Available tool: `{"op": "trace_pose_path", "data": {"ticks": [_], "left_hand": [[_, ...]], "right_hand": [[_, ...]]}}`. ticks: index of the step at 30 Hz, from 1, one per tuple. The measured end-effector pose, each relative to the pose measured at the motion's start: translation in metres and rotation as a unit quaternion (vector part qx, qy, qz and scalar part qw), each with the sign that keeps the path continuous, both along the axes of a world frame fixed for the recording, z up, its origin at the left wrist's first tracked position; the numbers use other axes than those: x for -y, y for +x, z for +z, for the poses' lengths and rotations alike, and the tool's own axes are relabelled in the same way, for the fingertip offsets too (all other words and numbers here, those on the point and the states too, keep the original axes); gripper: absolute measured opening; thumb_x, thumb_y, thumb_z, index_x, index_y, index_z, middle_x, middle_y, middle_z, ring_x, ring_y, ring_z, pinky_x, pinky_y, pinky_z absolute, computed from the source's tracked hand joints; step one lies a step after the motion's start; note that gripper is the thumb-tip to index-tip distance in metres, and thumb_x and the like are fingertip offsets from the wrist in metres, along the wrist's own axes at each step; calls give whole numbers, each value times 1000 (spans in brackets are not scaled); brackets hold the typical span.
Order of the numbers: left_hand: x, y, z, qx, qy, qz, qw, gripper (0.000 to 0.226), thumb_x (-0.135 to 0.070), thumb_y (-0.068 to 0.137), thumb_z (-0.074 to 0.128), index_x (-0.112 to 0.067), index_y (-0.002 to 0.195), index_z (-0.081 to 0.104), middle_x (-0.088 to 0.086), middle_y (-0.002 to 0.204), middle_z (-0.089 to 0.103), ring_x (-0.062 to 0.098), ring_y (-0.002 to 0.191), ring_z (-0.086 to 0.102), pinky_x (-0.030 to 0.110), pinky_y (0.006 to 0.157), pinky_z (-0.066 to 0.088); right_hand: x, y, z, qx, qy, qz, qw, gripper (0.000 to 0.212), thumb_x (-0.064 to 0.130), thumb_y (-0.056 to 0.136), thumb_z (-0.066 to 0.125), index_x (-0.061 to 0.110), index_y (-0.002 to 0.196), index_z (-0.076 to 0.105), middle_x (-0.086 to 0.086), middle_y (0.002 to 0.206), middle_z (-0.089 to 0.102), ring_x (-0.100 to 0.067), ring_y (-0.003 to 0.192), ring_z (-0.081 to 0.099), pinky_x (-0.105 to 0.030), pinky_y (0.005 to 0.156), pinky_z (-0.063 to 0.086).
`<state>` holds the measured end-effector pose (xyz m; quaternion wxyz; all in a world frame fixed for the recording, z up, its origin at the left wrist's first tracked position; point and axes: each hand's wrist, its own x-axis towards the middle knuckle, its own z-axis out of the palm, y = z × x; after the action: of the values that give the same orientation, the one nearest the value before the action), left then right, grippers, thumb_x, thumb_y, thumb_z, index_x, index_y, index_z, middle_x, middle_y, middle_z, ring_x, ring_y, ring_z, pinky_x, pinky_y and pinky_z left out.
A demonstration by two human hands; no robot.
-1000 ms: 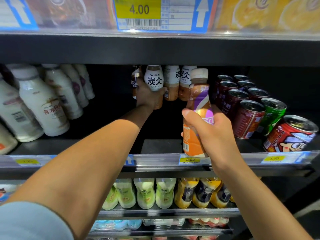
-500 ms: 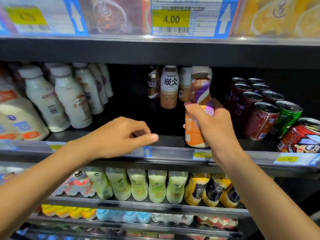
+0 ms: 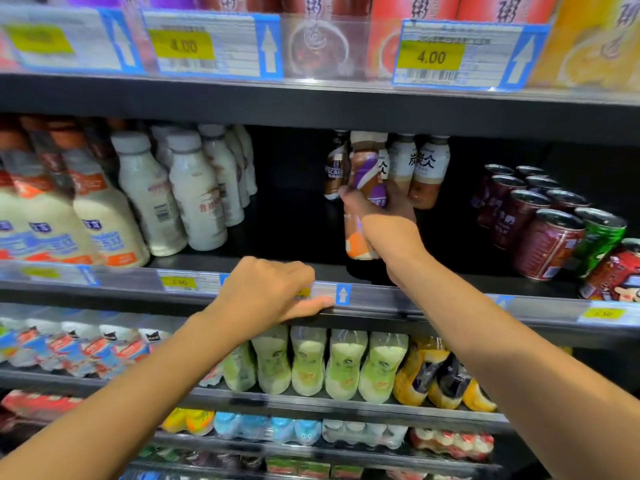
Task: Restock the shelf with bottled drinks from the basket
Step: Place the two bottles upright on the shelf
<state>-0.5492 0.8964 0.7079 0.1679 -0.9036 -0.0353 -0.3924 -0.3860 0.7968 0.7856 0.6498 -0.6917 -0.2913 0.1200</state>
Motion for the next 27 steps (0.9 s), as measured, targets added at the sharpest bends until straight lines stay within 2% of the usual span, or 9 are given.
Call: {"op": "trace_pose_path", "data": {"ticks": [4, 7, 9, 13, 16, 19, 21, 24, 27], "left_hand": [[0, 1, -1, 14, -1, -7, 1000, 68, -68, 96, 28, -18, 68, 65, -3, 57, 61, 17, 49, 61, 30, 36, 37], [0, 1, 0, 16, -1, -8, 1000, 65, -68, 95, 32, -18, 67, 64, -3, 57, 59, 17, 48, 60, 29, 36, 35], [0, 1, 0, 13, -2, -11, 1000, 59, -66, 92, 41, -18, 67, 63, -3, 57, 58, 17, 47, 59, 29, 37, 35], [1, 1, 2, 16, 4, -14, 1000, 50, -62, 85, 51, -17, 63, 56, -3, 53, 54, 17, 43, 55, 24, 40, 26], [1, 0, 3, 14, 7, -21, 1000, 48, -60, 85, 55, -17, 63, 53, -4, 53, 51, 16, 42, 52, 24, 42, 22], [0, -1, 3, 18, 4, -24, 1000, 48, -61, 85, 57, -18, 64, 52, -4, 54, 50, 15, 43, 52, 25, 43, 21], [0, 0, 2, 21, 3, -25, 999, 48, -61, 85, 57, -19, 64, 51, -4, 54, 49, 15, 44, 52, 25, 43, 20], [-1, 0, 1, 24, 5, -22, 999, 48, -61, 85, 59, -19, 63, 51, -5, 54, 48, 14, 44, 51, 25, 45, 17], [-2, 1, 0, 29, 4, -23, 999, 48, -61, 85, 57, -19, 63, 52, -4, 53, 47, 14, 44, 50, 25, 44, 19]], "right_hand": [[-23, 4, -5, 32, -39, -44, 998, 31, 46, 83, 72, 27, 103, 56, 13, 85, 59, -22, 96, 60, -32, 88, 49], [-46, 5, -12, 60, -45, -45, 996, 43, 49, 80, 74, 22, 111, 61, 7, 98, 67, -22, 103, 62, -35, 92, 50], [-64, 3, -16, 72, -50, -33, 996, 48, 48, 80, 76, 18, 115, 62, 0, 107, 70, -24, 104, 64, -38, 94, 52], [-103, 1, -24, 125, -89, -37, 988, 59, 49, 75, 80, 13, 119, 63, -9, 117, 68, -27, 107, 64, -36, 91, 53], [-131, 5, -25, 124, -106, -47, 986, 58, 45, 75, 82, 11, 118, 63, -11, 119, 67, -28, 110, 64, -37, 90, 54], [-149, 14, -21, 154, -154, -79, 973, 62, 48, 77, 79, 13, 124, 58, -11, 123, 67, -31, 116, 62, -35, 88, 51], [-157, 20, -19, 178, -182, -113, 961, 70, 54, 76, 78, 16, 129, 52, -12, 125, 66, -33, 119, 59, -38, 92, 50], [-166, 28, -21, 176, -185, -136, 957, 83, 51, 76, 78, 13, 139, 41, -17, 127, 63, -35, 122, 56, -40, 95, 49], [-173, 35, -22, 213, -193, -151, 946, 77, 46, 80, 77, 9, 138, 42, -19, 137, 52, -36, 121, 55, -40, 96, 45]]}}
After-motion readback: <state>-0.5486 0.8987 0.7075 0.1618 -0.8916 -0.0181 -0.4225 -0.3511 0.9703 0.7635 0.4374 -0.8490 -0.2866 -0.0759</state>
